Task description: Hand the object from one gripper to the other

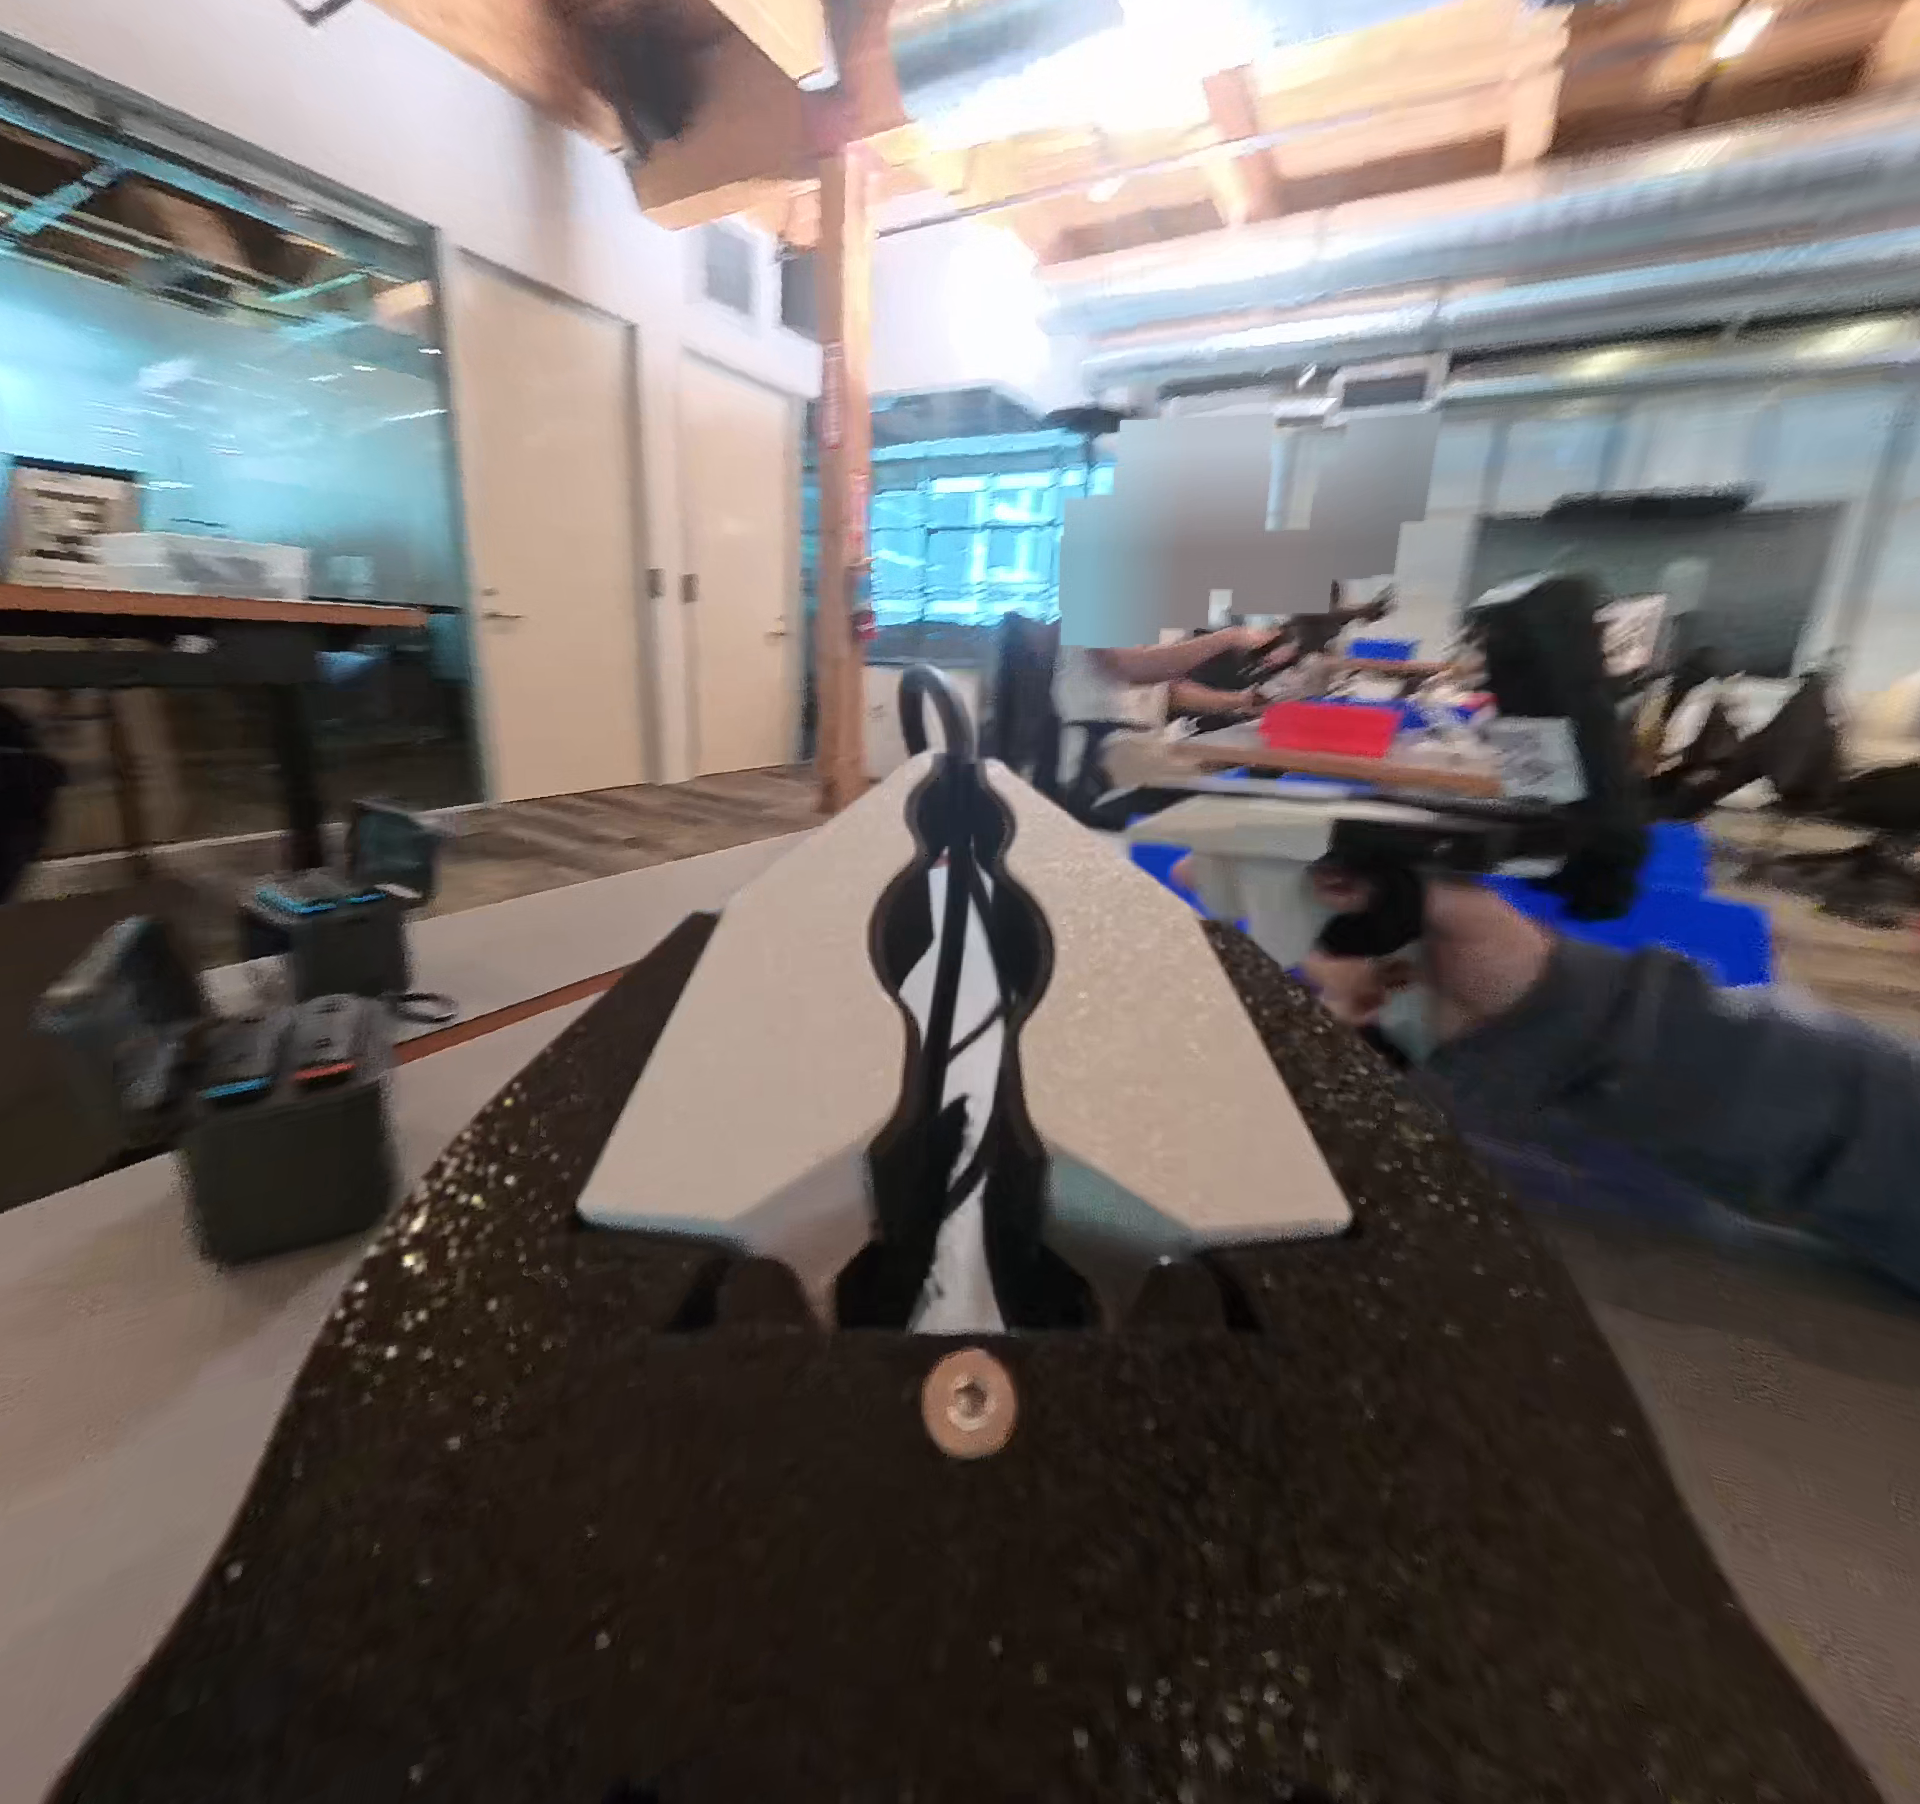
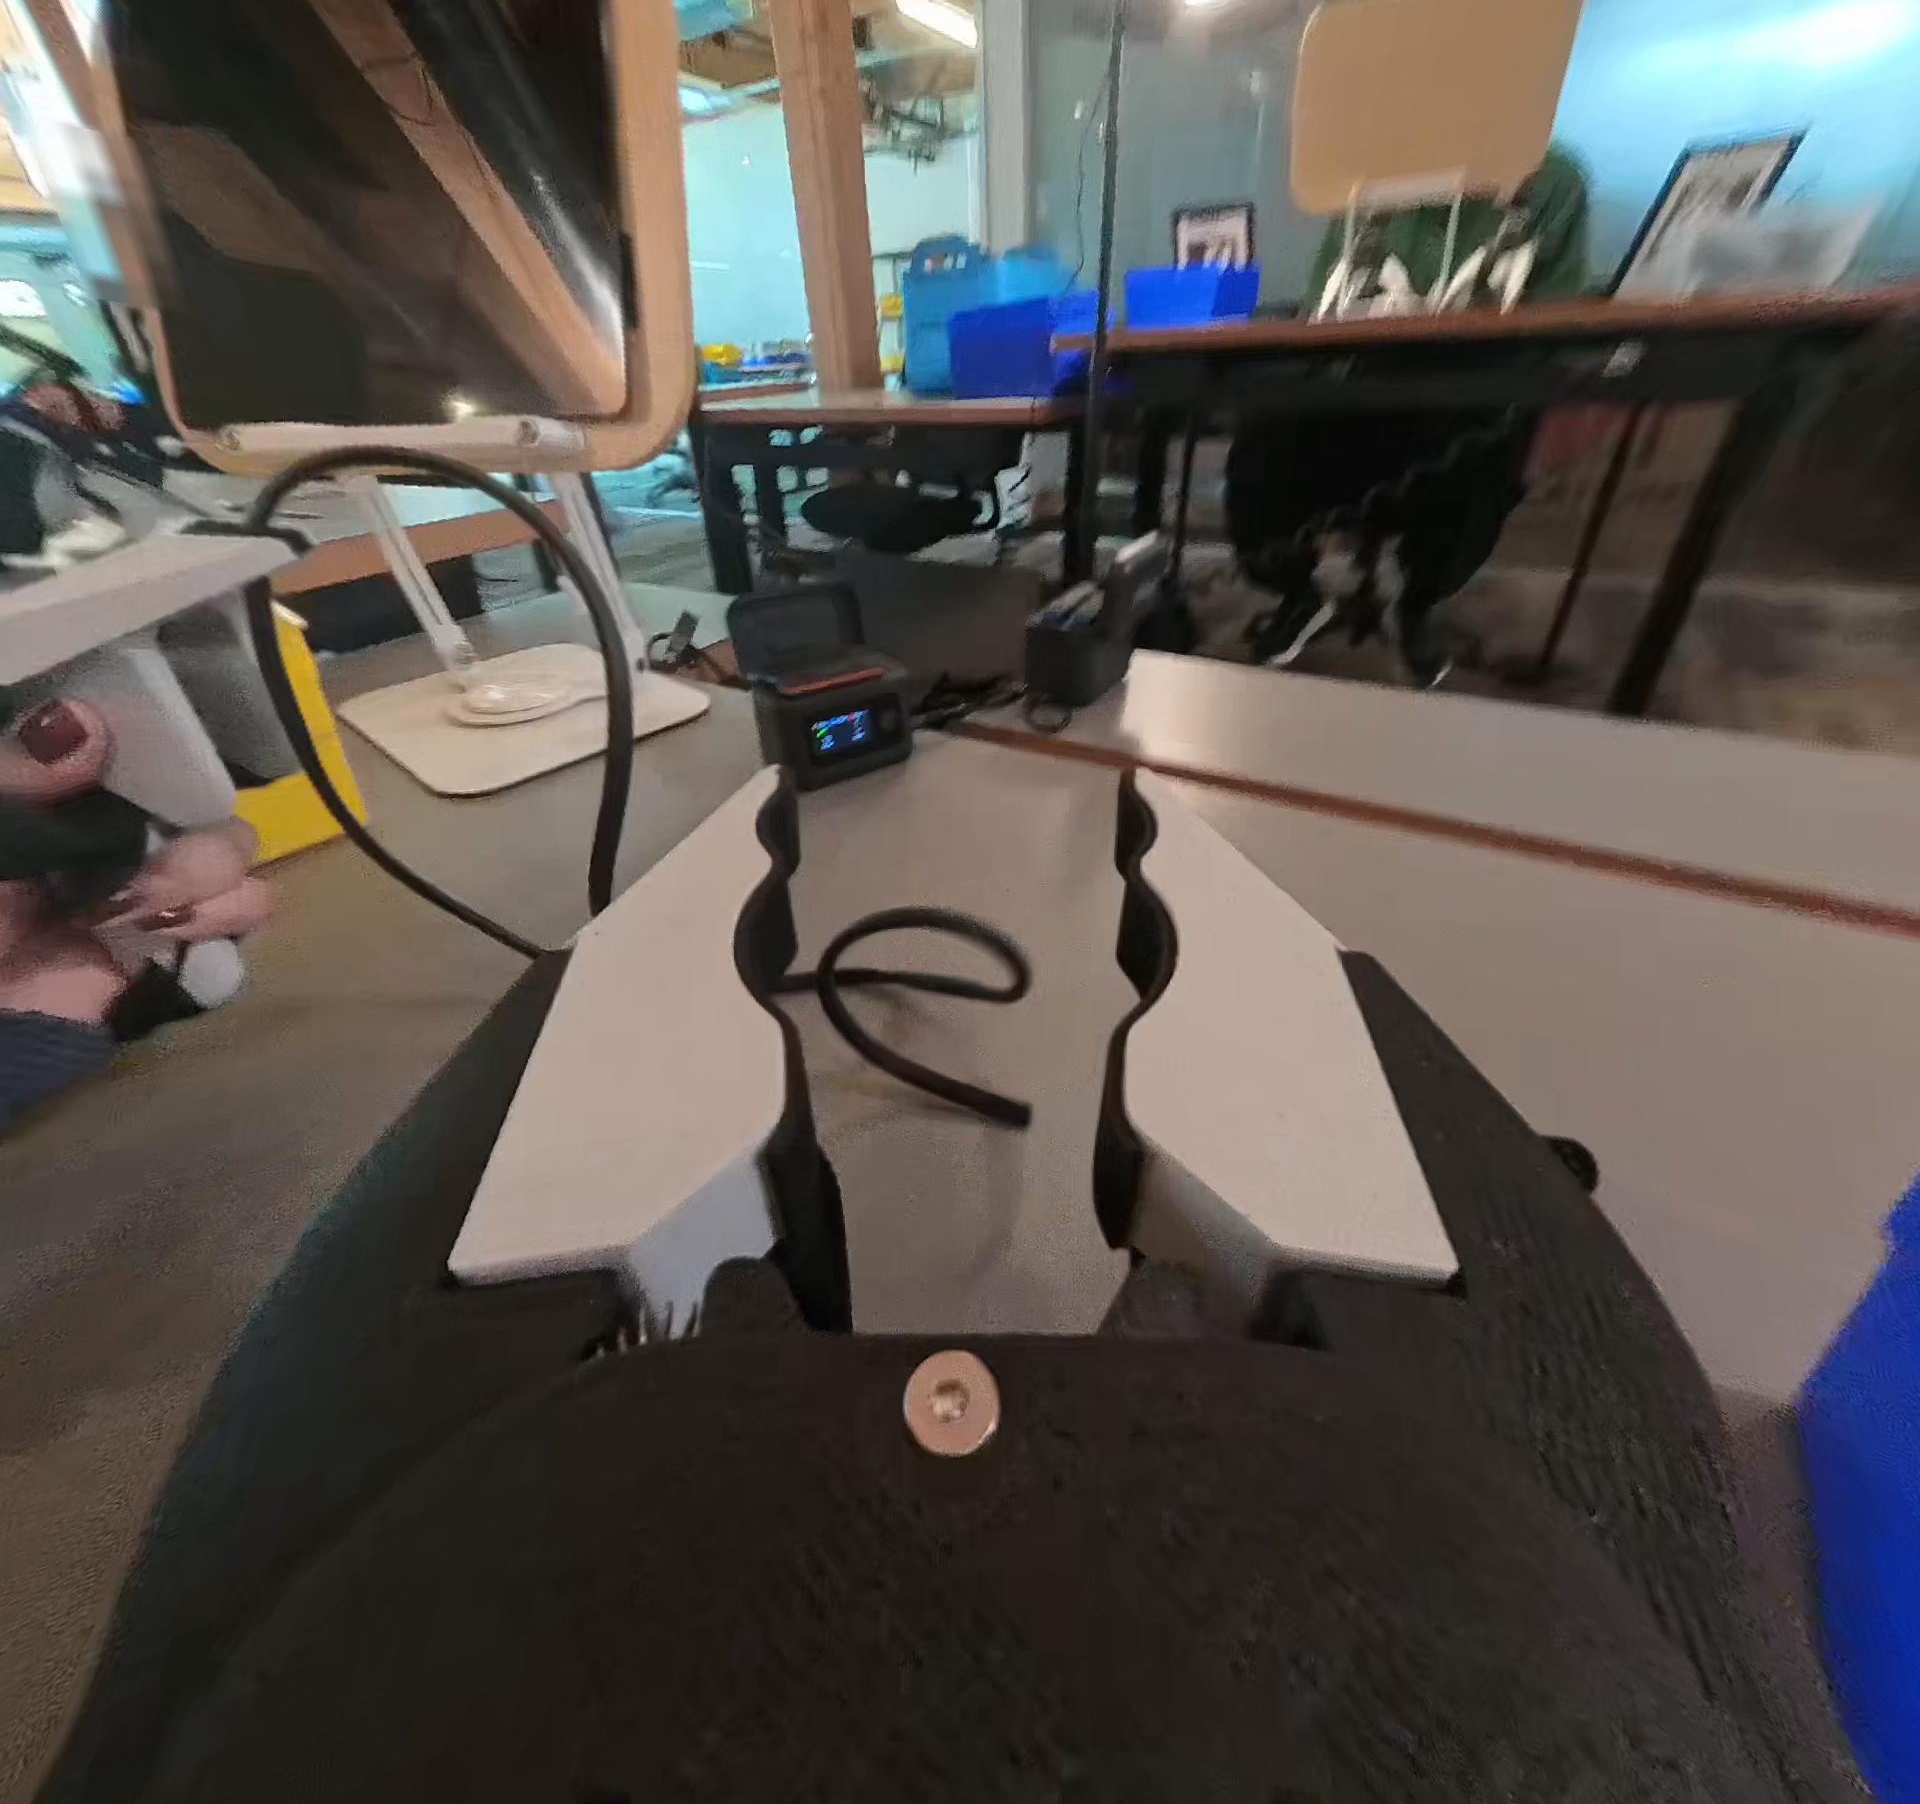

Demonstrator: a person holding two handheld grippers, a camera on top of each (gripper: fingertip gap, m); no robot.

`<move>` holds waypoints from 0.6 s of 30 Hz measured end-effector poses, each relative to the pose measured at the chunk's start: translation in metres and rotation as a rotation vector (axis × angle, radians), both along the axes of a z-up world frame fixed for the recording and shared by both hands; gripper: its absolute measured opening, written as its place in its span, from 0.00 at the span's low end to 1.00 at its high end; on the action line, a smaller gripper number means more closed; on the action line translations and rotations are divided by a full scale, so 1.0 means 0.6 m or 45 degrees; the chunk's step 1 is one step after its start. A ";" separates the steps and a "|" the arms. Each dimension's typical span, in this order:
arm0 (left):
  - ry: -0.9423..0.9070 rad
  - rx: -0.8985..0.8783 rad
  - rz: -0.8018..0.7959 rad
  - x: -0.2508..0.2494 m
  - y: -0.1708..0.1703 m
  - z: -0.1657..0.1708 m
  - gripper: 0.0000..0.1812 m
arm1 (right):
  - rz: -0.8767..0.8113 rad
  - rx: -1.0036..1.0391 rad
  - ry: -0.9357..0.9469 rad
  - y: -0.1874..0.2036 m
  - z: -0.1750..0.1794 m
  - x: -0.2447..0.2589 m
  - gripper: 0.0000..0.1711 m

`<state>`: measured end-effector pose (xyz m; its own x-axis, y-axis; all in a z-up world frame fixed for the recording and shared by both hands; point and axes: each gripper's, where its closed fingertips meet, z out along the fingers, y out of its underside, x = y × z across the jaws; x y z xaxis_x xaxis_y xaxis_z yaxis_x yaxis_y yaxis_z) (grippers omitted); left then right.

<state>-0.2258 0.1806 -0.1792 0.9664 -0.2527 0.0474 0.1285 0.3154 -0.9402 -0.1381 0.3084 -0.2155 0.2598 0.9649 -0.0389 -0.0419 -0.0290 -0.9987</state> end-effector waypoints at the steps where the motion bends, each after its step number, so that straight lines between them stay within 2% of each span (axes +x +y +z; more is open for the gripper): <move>1: 0.073 -0.023 0.049 0.002 0.003 -0.004 0.00 | -0.020 0.105 0.022 -0.007 0.014 0.003 0.35; 4: 0.329 -0.098 0.102 0.036 0.015 -0.016 0.00 | -0.005 0.468 0.048 -0.059 0.043 0.000 0.28; 7: 0.580 -0.150 0.112 0.079 0.027 -0.036 0.00 | 0.031 0.815 -0.045 -0.115 0.035 -0.020 0.25; 11: 0.792 -0.161 0.079 0.122 0.032 -0.056 0.00 | -0.053 1.166 -0.172 -0.138 0.017 -0.035 0.19; 14: 0.850 -0.128 0.032 0.142 0.028 -0.059 0.00 | -0.144 1.275 -0.178 -0.135 0.022 -0.033 0.00; 17: 0.830 -0.015 0.062 0.145 0.021 -0.043 0.02 | -0.105 1.122 -0.138 -0.134 0.028 -0.033 0.00; 18: 0.819 0.029 0.110 0.139 0.018 -0.036 0.09 | -0.108 1.055 -0.117 -0.128 0.033 -0.031 0.00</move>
